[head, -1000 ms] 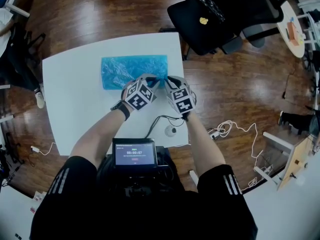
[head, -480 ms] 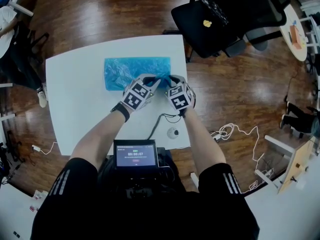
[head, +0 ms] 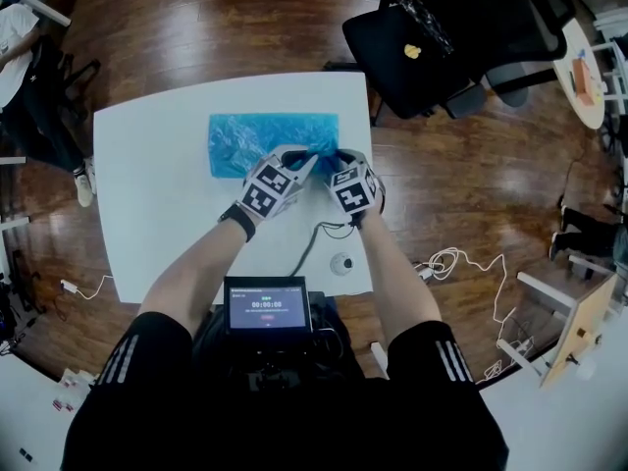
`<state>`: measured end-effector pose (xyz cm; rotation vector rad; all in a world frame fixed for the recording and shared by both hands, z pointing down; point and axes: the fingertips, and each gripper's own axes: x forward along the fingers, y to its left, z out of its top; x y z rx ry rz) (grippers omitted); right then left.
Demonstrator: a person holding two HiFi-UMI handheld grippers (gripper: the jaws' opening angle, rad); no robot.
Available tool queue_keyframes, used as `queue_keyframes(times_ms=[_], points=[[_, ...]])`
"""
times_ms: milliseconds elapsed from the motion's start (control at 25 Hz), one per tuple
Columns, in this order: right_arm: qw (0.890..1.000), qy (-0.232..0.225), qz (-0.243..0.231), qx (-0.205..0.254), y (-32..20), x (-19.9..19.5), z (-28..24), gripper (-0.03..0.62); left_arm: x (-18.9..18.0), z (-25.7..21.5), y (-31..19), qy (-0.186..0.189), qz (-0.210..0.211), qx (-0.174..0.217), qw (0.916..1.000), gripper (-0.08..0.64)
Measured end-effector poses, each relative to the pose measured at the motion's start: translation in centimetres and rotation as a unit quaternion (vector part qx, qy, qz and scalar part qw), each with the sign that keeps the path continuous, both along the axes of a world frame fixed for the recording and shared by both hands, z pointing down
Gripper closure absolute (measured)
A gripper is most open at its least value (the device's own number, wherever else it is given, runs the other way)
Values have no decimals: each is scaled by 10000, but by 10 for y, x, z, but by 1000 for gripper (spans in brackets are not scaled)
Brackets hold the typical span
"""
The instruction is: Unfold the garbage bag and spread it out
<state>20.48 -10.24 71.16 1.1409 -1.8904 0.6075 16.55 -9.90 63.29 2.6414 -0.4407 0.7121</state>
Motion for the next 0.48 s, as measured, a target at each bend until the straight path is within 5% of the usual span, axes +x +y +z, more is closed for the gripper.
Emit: queue_keyframes(times_ms=[480], points=[[10000, 52, 60, 5, 1, 4, 1, 445, -43, -33, -28, 281, -752, 452, 9957, 555]])
